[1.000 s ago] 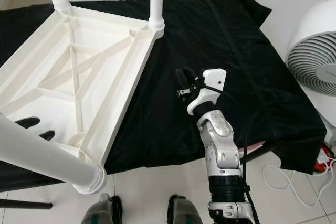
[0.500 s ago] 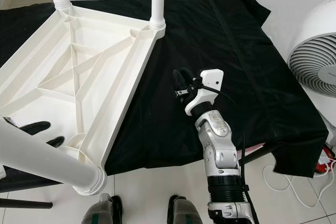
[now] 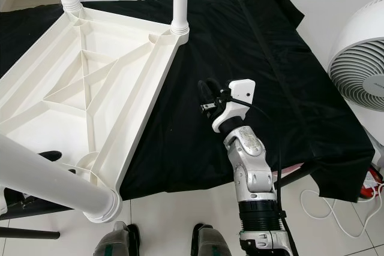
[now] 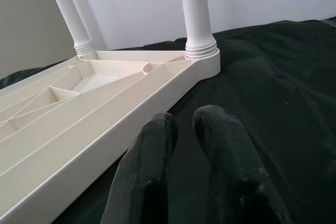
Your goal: Building children table
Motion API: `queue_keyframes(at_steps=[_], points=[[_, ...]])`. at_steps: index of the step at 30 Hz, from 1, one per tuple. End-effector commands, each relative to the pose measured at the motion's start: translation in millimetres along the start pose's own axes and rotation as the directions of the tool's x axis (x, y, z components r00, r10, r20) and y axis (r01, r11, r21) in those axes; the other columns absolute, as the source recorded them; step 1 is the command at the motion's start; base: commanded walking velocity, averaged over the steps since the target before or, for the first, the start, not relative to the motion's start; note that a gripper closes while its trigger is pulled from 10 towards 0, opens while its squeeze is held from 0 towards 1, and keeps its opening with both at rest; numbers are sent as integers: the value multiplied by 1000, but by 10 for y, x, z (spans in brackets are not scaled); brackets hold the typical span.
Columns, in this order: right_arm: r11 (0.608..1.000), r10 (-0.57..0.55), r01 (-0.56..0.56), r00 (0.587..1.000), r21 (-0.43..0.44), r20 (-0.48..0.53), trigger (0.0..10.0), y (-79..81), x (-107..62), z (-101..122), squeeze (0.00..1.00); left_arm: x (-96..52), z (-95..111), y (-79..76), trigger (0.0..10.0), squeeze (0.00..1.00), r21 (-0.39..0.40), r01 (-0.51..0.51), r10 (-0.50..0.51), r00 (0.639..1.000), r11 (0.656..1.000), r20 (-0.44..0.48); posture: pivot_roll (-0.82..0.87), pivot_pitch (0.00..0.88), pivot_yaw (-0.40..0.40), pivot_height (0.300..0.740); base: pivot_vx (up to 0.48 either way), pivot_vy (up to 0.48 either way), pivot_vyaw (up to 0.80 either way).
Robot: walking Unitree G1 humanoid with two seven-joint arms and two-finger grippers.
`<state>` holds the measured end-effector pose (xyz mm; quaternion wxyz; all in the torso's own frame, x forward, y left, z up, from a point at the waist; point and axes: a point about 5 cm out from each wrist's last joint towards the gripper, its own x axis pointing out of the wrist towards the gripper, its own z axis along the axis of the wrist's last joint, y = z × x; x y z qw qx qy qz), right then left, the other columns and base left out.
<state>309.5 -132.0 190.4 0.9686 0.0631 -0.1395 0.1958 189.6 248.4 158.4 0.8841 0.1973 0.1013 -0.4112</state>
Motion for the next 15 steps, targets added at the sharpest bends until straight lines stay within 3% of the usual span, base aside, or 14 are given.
queue_keyframes(at_steps=[1,15], points=[[1000,2,-2,1000,8,-7,10000,-2,-1,-28,0,13,-107,-77,10000,0,-8,97,-97,994,995,-53,29,151,29,740,0,0,0],[1000,-17,17,1000,4,3,10000,-12,-1,5,0,240,-198,101,10000,0,91,86,-76,991,992,-111,-3,170,53,740,0,0,0]])
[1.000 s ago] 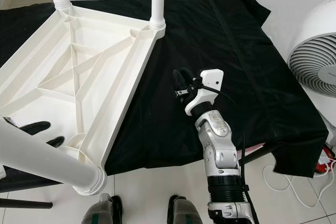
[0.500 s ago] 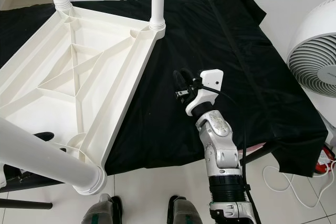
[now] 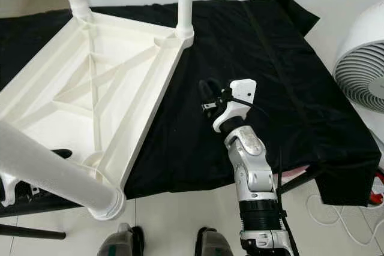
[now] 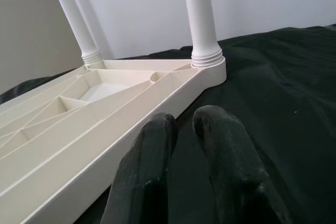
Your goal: Building children table
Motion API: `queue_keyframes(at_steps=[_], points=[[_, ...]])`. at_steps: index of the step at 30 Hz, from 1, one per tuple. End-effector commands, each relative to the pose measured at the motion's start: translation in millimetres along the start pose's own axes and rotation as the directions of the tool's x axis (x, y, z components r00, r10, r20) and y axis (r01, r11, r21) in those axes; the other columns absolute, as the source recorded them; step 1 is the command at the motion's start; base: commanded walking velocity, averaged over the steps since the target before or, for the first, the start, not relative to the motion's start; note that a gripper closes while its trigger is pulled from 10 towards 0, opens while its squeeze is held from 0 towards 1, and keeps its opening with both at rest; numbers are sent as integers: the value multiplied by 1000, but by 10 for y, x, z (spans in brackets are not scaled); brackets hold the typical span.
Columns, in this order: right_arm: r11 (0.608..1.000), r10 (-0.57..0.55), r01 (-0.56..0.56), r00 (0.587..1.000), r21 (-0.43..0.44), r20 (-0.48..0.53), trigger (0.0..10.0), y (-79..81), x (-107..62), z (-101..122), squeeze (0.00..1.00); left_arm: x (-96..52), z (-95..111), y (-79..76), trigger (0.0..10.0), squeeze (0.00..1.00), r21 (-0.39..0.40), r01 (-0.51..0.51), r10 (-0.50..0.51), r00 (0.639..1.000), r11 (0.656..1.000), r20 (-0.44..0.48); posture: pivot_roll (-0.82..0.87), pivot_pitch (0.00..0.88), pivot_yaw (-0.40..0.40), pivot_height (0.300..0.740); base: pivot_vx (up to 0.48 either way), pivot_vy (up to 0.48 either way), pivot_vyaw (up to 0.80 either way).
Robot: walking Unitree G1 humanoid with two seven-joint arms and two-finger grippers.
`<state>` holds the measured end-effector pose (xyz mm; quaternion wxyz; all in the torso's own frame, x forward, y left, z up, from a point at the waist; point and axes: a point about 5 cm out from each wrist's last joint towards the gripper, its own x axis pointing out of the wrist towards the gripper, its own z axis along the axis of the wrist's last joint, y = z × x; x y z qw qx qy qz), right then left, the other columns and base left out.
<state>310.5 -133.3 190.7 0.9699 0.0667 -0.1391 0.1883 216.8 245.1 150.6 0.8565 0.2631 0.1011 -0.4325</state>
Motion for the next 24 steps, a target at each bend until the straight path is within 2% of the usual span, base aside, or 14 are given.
queue_keyframes(at_steps=[1,3,7,15,19,20,22,24], points=[[1000,-4,4,1000,-3,2,10000,1,-9,6,0,51,-144,-60,10000,0,-30,40,-41,998,999,-54,-6,171,54,740,0,0,0],[1000,-8,8,1000,-3,3,10000,-5,-14,9,0,75,-149,-35,10000,0,-29,41,-42,998,999,-53,-10,173,57,740,0,0,0],[999,-31,31,999,-7,10,10000,-42,-37,27,0,215,-123,83,10000,0,-21,38,-38,999,999,-28,-23,176,66,740,0,0,0],[999,-39,39,999,-6,12,10000,-41,-37,28,0,296,-96,106,10000,0,-23,46,-46,999,999,0,-31,177,76,740,0,0,0],[999,-41,41,999,-6,12,10000,-40,-35,29,0,336,-62,115,10000,0,-52,42,-41,999,998,27,-31,177,76,740,0,0,0],[999,-41,41,999,-5,13,10000,-38,-36,30,0,398,-24,126,10000,0,-71,31,-27,998,997,56,-31,177,76,740,0,0,0],[999,-42,42,999,-5,14,10000,-37,-36,31,0,415,-13,129,10000,0,-75,28,-24,998,997,64,-31,177,76,740,0,0,0],[999,-46,46,999,-3,16,10000,-36,-30,34,0,515,63,196,10000,0,-107,-42,56,990,993,130,-31,180,76,740,0,0,0]])
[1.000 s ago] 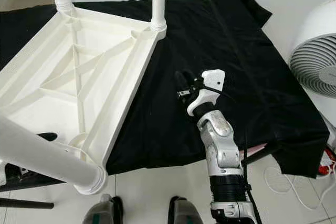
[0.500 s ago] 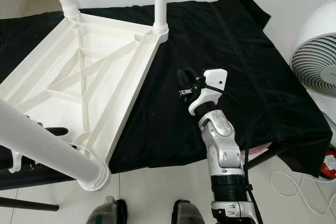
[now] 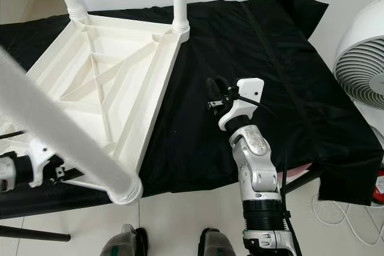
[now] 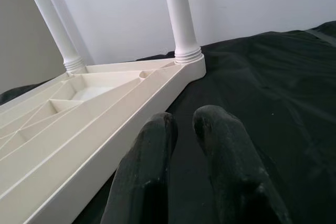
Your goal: Building children table
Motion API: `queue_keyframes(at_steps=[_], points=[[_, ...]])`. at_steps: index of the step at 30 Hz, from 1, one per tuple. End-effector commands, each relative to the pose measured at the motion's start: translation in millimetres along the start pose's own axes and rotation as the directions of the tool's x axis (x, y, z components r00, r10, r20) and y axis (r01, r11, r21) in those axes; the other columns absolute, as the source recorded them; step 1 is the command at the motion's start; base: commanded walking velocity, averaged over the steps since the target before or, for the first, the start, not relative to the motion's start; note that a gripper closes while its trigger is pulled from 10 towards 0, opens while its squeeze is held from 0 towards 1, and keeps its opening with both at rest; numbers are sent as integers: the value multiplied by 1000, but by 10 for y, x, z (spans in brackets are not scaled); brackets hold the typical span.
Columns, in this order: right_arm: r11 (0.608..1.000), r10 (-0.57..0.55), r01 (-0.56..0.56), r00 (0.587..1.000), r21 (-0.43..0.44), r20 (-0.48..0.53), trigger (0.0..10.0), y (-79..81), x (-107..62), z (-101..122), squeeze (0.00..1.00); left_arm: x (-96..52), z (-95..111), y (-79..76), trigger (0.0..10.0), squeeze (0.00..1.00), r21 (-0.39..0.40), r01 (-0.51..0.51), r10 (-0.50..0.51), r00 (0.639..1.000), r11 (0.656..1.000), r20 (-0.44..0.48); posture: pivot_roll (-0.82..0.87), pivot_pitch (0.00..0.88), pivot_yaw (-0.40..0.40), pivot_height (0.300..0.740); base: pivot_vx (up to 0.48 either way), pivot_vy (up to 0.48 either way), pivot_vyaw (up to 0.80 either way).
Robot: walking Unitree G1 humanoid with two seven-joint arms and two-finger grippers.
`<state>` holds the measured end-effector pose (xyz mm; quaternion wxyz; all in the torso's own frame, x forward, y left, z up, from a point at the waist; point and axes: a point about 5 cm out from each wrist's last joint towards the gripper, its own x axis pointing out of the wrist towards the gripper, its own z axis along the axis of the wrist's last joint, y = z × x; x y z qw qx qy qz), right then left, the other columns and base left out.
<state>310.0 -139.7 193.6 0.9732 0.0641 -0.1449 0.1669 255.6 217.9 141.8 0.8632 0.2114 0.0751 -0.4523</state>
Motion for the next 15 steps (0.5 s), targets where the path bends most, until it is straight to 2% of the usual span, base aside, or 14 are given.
queue_keyframes(at_steps=[1,2,5,6,13,15], points=[[1000,-5,5,1000,10,3,10000,18,-14,-6,0,57,9,53,10000,0,-36,-74,75,997,997,34,-31,180,76,740,0,0,0],[1000,-13,13,1000,15,7,10000,21,-10,-1,0,167,58,79,10000,0,-65,-138,143,986,988,90,-31,180,76,740,0,0,0],[1000,-18,18,1000,18,9,10000,25,-4,2,0,232,86,87,10000,0,-105,-172,184,975,979,121,-35,178,79,740,0,0,0],[1000,-22,22,1000,21,10,10000,27,1,1,0,306,123,99,10000,0,-127,-207,225,963,970,148,-34,178,81,740,0,0,0],[999,-24,24,1000,25,9,10000,32,3,-4,0,437,191,136,10000,0,-153,-257,283,941,954,185,-30,178,80,740,0,0,0],[999,-20,20,1000,27,9,10000,54,11,-6,0,537,234,186,10000,0,-173,-294,326,924,940,200,-35,175,75,740,0,0,0]])
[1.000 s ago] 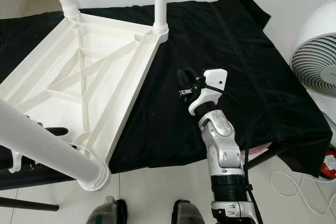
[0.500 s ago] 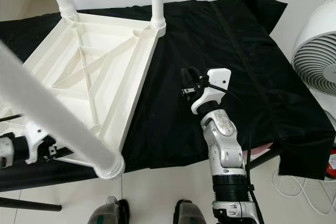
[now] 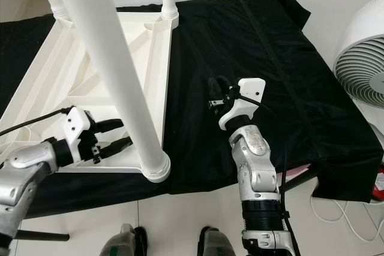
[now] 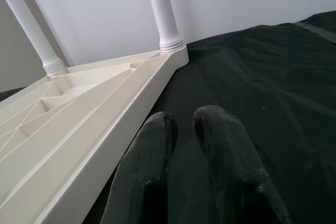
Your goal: Building children table
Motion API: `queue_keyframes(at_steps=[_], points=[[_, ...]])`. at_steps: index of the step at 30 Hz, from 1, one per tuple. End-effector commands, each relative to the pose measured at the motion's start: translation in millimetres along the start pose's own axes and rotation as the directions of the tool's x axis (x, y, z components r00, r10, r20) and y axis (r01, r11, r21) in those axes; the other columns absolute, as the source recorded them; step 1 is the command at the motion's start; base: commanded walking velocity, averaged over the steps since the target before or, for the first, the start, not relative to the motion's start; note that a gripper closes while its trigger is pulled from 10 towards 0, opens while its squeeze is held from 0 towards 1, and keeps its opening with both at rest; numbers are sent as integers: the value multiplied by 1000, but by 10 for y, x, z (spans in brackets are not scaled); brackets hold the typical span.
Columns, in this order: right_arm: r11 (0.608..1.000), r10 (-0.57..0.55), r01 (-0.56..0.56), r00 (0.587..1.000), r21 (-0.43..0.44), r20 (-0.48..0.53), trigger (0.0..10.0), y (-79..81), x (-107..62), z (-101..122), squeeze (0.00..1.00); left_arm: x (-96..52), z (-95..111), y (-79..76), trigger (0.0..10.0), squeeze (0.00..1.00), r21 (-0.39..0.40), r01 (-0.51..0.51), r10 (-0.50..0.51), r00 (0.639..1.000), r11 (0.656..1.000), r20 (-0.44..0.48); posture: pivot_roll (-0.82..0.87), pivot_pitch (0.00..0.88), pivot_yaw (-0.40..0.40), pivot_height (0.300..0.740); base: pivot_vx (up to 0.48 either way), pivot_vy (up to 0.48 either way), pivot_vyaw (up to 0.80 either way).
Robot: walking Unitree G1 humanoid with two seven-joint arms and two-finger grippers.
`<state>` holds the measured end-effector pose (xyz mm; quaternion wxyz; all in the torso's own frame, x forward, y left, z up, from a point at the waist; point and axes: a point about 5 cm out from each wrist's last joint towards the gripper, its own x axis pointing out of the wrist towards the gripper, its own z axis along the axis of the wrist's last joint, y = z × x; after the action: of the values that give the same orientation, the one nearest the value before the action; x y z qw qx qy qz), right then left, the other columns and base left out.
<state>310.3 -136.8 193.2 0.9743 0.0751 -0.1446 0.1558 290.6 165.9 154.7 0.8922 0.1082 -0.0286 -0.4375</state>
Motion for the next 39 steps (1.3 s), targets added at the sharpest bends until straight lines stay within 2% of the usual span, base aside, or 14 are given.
queue_keyframes(at_steps=[1,3,6,14,17,18,21,23,27,30,34,39], points=[[1000,5,-5,1000,9,5,10000,29,1,3,0,-25,-68,133,10000,0,-5,-241,240,970,971,-30,-35,175,75,740,0,0,0],[1000,8,-8,1000,7,5,10000,45,9,3,0,55,-57,197,10000,0,-8,-284,284,959,959,-23,-39,174,76,740,0,0,0],[1000,0,0,1000,-3,2,10000,37,11,2,0,91,-37,267,10000,0,-1,-330,330,944,944,-21,-39,174,76,740,0,0,0],[1000,-6,6,1000,-10,-4,10000,36,3,-9,0,99,24,266,10000,0,16,-298,298,955,955,0,-45,167,74,740,0,0,0],[1000,-2,2,1000,-9,-5,10000,38,-5,-17,0,-20,92,234,10000,0,10,-224,223,974,975,30,-39,160,71,740,0,0,0],[1000,-2,2,1000,-9,-5,10000,38,-5,-17,0,-20,92,234,10000,0,10,-224,223,974,975,30,-39,160,71,740,0,0,0],[1000,8,-8,1000,-6,-9,10000,44,-6,-30,0,-163,157,161,10000,0,-16,-118,119,992,993,49,-33,157,66,740,0,0,0],[1000,17,-17,1000,-5,-11,10000,56,-1,-38,0,-287,155,107,10000,0,-25,-52,52,998,998,20,-30,155,63,740,0,0,0],[1000,22,-22,1000,-5,-12,10000,61,-4,-42,0,-360,141,70,10000,0,-17,-15,15,1000,1000,-4,-25,151,60,740,0,0,0],[1000,29,-29,999,-4,-17,10000,56,-24,-52,0,-499,95,-78,10000,0,-33,77,-79,995,997,-62,-22,148,57,740,0,0,0],[1000,26,-26,999,-7,-20,10000,36,-25,-54,0,-536,83,-159,10000,0,-13,122,-122,988,992,-92,-20,150,52,740,0,0,0],[1000,27,-27,999,-9,-20,10000,28,-16,-46,0,-545,14,-171,10000,0,26,130,-124,980,991,-154,-19,153,47,740,0,0,0]])
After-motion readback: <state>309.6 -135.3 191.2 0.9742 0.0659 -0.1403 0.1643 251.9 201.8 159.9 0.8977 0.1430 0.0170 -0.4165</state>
